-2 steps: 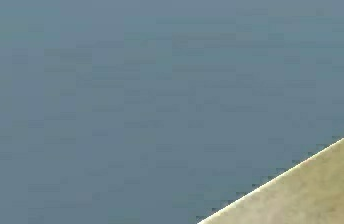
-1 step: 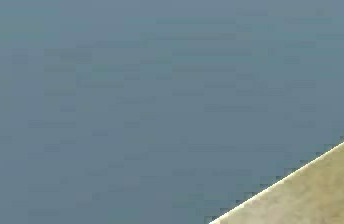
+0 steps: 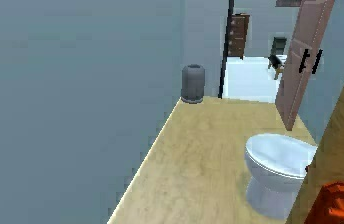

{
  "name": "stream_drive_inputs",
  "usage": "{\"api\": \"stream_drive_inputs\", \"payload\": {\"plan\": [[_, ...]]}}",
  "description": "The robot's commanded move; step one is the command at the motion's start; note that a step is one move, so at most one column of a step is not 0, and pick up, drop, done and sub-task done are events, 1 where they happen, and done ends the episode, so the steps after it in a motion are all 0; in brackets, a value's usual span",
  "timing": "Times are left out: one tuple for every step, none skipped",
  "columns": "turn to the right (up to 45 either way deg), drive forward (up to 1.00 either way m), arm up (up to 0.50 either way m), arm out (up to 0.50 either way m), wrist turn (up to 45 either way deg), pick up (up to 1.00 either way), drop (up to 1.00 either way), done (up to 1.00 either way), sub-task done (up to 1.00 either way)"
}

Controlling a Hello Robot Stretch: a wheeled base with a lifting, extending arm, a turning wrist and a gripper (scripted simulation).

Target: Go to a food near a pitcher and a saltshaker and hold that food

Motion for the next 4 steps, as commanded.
{"api": "stream_drive_inputs", "payload": {"plan": [[6.0, 0.00, 0.00, 0.00, 0.0, 0.00, 0.00, 0.00, 0.00], [0.0, 0.30, 0.00, 0.00, 0.0, 0.00, 0.00, 0.00, 0.00], [0.0, 1.00, 0.00, 0.00, 0.0, 0.00, 0.00, 0.00, 0.00], [-3.0, 0.00, 0.00, 0.00, 0.0, 0.00, 0.00, 0.00, 0.00]]}}
